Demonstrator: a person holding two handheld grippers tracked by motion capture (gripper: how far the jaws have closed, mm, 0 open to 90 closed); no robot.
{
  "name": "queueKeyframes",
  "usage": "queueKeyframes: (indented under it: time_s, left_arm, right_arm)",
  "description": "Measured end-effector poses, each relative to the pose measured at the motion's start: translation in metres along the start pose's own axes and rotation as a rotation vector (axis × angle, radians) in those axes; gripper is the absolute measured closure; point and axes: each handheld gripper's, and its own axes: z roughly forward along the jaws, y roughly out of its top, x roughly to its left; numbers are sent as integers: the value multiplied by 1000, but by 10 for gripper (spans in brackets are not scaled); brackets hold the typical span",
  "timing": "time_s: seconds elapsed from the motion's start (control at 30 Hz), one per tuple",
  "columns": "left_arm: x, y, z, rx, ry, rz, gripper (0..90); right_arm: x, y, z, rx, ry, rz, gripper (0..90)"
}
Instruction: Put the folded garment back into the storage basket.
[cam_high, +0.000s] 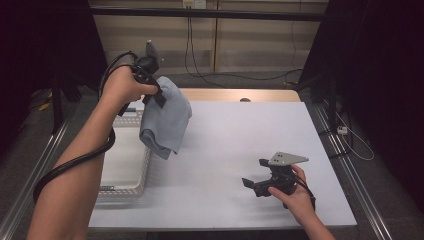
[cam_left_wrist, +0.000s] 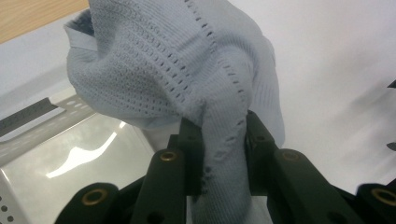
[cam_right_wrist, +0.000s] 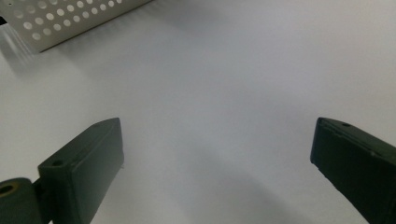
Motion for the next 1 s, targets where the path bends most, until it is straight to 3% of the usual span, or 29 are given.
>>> queueKeyframes:
  time_s: [1.0]
  left_arm:
    - [21,-8,-22,-13,50,-19,740]
  right_arm:
    - [2,0,1,6,4,-5,24]
